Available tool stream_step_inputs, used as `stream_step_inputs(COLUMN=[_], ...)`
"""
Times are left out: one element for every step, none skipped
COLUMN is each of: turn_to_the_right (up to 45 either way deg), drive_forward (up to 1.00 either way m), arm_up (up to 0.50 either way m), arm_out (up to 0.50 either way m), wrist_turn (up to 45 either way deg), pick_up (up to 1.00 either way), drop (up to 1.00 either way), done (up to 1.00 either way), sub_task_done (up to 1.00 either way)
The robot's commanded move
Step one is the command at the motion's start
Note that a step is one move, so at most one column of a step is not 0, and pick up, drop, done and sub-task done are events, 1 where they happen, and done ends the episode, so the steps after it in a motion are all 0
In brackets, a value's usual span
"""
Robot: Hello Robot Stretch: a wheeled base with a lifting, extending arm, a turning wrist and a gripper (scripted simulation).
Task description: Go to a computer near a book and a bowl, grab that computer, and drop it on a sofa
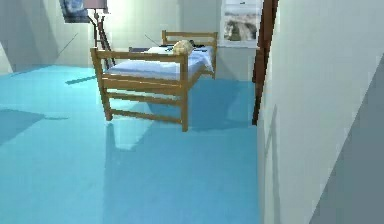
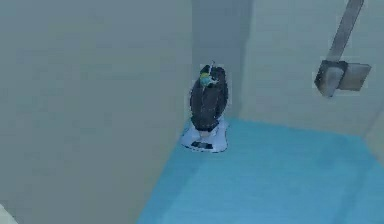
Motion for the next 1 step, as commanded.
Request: stream_step_inputs(turn_to_the_right=[3.0], drive_forward=[0.00], arm_up=[0.00], arm_out=[0.00], wrist_turn=[0.0], pick_up=[0.00], drop=[0.00], done=[0.00], sub_task_done=[0.00])
